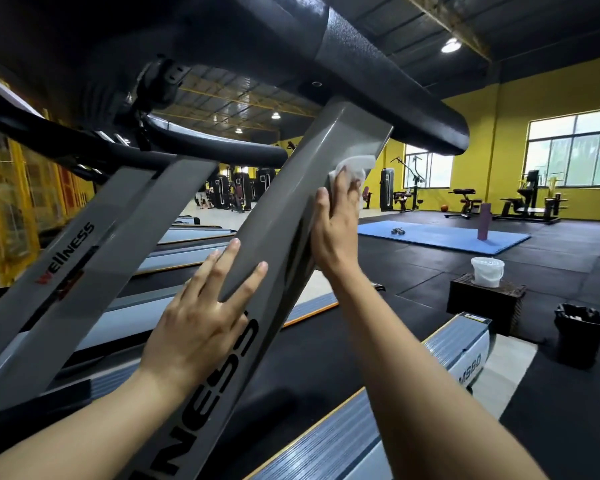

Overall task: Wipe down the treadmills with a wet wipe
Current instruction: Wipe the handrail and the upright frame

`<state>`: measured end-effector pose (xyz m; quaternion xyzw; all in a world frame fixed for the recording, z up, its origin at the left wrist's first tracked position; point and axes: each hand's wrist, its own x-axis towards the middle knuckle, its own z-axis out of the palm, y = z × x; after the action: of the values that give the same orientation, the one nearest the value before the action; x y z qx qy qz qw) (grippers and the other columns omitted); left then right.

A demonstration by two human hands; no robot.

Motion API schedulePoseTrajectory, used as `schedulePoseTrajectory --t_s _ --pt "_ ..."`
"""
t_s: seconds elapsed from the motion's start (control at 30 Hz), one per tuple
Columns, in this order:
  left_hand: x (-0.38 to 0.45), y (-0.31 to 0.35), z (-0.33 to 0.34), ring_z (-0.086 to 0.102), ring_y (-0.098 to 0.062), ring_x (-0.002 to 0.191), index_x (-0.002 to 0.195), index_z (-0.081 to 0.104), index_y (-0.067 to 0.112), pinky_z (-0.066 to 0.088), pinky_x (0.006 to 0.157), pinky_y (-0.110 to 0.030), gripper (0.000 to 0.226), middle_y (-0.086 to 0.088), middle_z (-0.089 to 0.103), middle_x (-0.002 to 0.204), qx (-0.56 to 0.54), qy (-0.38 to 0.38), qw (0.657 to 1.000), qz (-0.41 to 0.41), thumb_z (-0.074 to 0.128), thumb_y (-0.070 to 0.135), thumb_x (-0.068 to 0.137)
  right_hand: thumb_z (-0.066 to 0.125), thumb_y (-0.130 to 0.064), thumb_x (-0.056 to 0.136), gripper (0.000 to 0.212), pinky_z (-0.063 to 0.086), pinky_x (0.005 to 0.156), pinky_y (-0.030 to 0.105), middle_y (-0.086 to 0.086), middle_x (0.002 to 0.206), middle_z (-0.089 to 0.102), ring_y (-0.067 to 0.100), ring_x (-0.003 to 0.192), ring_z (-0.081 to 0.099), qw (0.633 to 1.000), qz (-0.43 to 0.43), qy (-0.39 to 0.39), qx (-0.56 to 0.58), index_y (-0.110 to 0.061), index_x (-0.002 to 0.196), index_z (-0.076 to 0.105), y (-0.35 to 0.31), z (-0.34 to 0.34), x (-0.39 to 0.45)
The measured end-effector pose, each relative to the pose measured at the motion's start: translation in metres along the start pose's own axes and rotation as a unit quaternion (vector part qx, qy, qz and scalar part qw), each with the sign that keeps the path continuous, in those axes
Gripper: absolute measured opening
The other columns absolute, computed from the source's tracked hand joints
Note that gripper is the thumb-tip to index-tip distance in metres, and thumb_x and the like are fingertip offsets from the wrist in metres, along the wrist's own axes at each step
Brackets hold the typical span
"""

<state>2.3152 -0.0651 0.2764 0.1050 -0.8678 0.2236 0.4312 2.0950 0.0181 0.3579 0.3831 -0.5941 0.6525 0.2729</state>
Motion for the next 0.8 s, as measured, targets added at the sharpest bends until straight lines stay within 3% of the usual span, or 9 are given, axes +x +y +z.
schedulePoseTrajectory --t_s 0.17,0.27,0.47,0.53,0.6,0.67,0.8 --pt "0.001 0.004 -0.001 0.044 -0.034 0.142 0.156 0.039 0.016 0.058 0.090 -0.051 0.065 -0.010 0.030 0.164 -0.025 0.011 0.999 -0.036 0.036 0.022 0.091 0.033 -0.048 0.103 0.065 0.006 0.127 0.042 0.003 0.169 -0.004 0.011 0.154 -0.012 1.000 -0.008 -0.002 0.016 -0.024 0.161 0.013 0.003 0.024 -0.104" --pt "0.003 0.004 0.001 0.045 -0.031 0.143 0.155 0.038 0.011 0.059 0.089 -0.050 0.066 -0.008 0.032 0.164 -0.033 0.024 0.999 -0.034 0.037 0.022 0.090 0.036 -0.047 0.103 0.065 0.012 0.126 0.041 -0.003 0.169 -0.003 0.010 0.154 -0.010 0.998 -0.004 -0.041 0.043 -0.025 0.161 0.016 0.002 0.026 -0.160" --pt "0.002 0.003 0.003 0.047 -0.033 0.141 0.154 0.039 0.010 0.059 0.089 -0.051 0.065 -0.008 0.032 0.164 -0.042 0.042 0.998 -0.030 0.037 0.020 0.090 0.037 -0.049 0.101 0.070 0.017 0.124 0.036 0.007 0.168 0.010 0.014 0.155 0.007 0.996 0.066 -0.005 0.065 -0.022 0.161 0.012 0.008 0.014 -0.064" --pt "0.002 0.003 0.004 0.047 -0.032 0.141 0.154 0.038 0.010 0.059 0.089 -0.050 0.065 -0.007 0.032 0.164 -0.046 0.045 0.997 -0.032 0.038 0.019 0.090 0.034 -0.048 0.103 0.068 0.013 0.125 0.039 0.007 0.168 0.007 0.016 0.155 0.003 0.995 0.089 0.004 0.053 -0.022 0.161 0.009 0.009 0.007 -0.030" --pt "0.001 0.003 0.003 0.046 -0.030 0.142 0.154 0.039 0.009 0.058 0.092 -0.048 0.067 -0.006 0.034 0.164 -0.049 0.054 0.997 -0.039 0.040 0.019 0.088 0.028 -0.052 0.102 0.070 0.004 0.126 0.040 0.008 0.169 0.001 0.013 0.155 -0.008 0.998 0.058 0.005 0.025 -0.022 0.162 0.007 0.003 0.013 -0.031" --pt "0.000 0.003 0.003 0.045 -0.027 0.143 0.155 0.037 0.006 0.054 0.100 -0.046 0.070 -0.007 0.033 0.164 -0.055 0.054 0.995 -0.056 0.043 0.022 0.086 0.026 -0.052 0.100 0.072 0.001 0.126 0.040 0.010 0.169 -0.001 0.014 0.155 -0.011 0.999 -0.027 -0.018 -0.029 -0.018 0.161 0.009 -0.013 0.027 -0.069" --pt "-0.001 0.003 0.004 0.043 -0.029 0.144 0.156 0.031 0.001 0.043 0.111 -0.041 0.079 -0.015 0.031 0.164 -0.045 0.047 0.991 -0.120 0.046 0.040 0.089 0.031 -0.040 0.103 0.064 0.005 0.126 0.043 0.011 0.168 0.002 0.021 0.156 -0.007 0.965 -0.184 -0.156 -0.105 -0.013 0.160 0.017 -0.017 0.017 -0.136"
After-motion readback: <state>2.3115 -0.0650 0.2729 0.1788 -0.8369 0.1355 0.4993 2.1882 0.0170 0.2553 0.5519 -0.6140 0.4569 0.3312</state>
